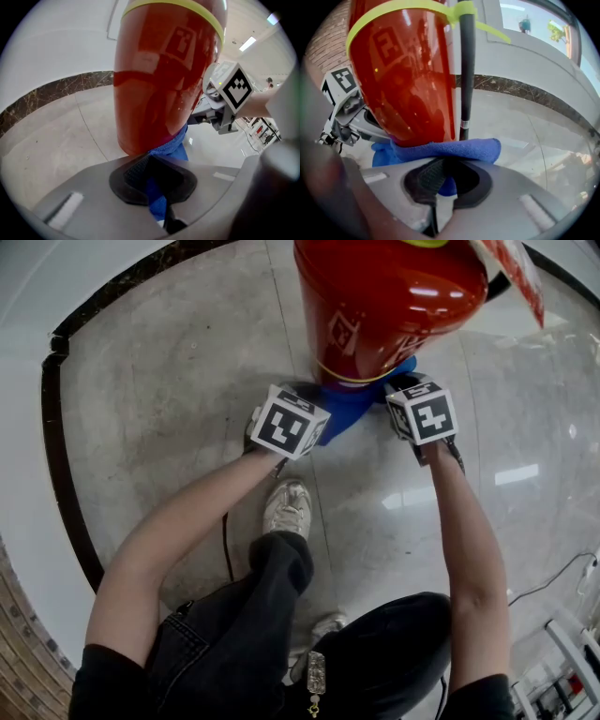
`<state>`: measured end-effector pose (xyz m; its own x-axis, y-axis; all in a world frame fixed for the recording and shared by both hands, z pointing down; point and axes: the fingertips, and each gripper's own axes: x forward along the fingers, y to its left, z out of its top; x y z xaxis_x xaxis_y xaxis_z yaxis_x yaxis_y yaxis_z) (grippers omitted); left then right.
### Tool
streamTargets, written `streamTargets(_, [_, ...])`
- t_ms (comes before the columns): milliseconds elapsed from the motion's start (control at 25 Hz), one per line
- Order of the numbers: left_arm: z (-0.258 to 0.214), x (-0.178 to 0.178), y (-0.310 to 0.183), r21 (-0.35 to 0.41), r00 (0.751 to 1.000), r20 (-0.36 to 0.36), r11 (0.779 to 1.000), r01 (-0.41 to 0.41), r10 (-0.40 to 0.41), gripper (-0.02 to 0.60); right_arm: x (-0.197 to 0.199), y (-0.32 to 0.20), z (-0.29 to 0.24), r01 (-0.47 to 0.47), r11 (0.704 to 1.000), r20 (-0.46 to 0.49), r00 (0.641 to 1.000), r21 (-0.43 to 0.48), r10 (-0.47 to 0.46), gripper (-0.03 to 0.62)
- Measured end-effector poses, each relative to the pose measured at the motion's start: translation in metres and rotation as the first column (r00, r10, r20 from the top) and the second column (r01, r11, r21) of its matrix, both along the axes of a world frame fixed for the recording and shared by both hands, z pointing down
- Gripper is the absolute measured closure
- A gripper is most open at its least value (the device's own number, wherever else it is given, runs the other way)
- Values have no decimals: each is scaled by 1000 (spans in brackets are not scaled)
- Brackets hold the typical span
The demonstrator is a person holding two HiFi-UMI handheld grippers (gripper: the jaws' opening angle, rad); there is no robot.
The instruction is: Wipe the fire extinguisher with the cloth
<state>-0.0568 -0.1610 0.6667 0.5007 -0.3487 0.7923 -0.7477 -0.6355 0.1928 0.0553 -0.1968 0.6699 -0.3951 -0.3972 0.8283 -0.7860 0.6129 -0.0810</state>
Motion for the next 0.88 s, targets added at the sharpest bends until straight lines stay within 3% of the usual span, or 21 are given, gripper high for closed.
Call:
streamTargets(360, [-4, 34, 15, -75, 995, -94, 997, -26, 19, 569, 7, -40, 6, -81, 996, 39, 996, 22, 80, 569])
streamTargets(520, [-3, 38, 15, -94, 994, -112, 995, -18, 8, 569, 10, -49, 8, -84, 996, 13, 996, 36, 84, 569])
streamTargets(680, [-3, 34, 14, -89, 995, -104, 996, -6, -4, 569, 9, -40, 11, -61, 998, 0, 998, 13, 61, 571])
streamTargets(880, [2, 11, 7, -79, 998, -45, 996, 43, -46, 569, 7, -13, 9, 18, 1000, -26, 1000, -2, -18, 571])
